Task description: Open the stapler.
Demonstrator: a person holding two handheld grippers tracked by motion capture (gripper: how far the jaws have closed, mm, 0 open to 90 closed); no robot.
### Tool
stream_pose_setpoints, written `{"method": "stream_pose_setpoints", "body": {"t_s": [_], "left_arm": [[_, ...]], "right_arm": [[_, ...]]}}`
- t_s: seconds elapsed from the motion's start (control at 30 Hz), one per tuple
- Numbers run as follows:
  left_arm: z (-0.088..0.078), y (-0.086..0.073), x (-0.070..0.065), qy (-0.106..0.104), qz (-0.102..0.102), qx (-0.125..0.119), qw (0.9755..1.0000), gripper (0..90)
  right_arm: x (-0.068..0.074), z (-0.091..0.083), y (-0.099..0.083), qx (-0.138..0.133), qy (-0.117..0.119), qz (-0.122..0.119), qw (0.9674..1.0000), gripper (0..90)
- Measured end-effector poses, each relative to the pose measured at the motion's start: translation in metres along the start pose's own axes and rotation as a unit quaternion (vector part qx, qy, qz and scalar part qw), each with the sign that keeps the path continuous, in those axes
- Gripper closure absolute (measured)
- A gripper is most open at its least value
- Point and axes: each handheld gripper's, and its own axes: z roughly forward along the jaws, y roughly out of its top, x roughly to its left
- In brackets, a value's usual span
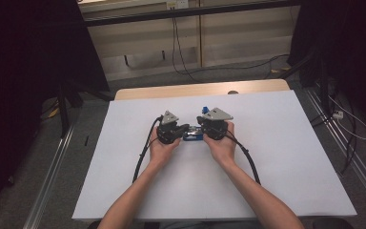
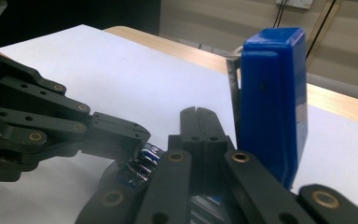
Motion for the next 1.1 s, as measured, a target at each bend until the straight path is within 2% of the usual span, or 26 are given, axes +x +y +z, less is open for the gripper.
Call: {"method": "stream_pose_setpoints", "body": {"t_s": [0.2, 0.77, 1.1], "left_arm": [[0.0, 0.0, 0.0, -0.001, 0.0, 0.001, 1.0, 90.0], [0.0, 0.0, 0.0, 0.0, 0.001, 0.0, 1.0, 90.0], [0.0, 0.0, 0.0, -0.001, 0.002, 0.001, 1.0, 90.0]], "right_arm": [[-0.006, -0.005, 0.0, -0.005, -0.013, 0.007, 0.9999, 90.0], [-0.019, -0.017, 0.003, -0.014, -0.025, 0.014, 0.9995, 90.0], [-0.036, -0.028, 0.001, -0.02, -0.036, 0.026, 0.9988, 90.0]]}}
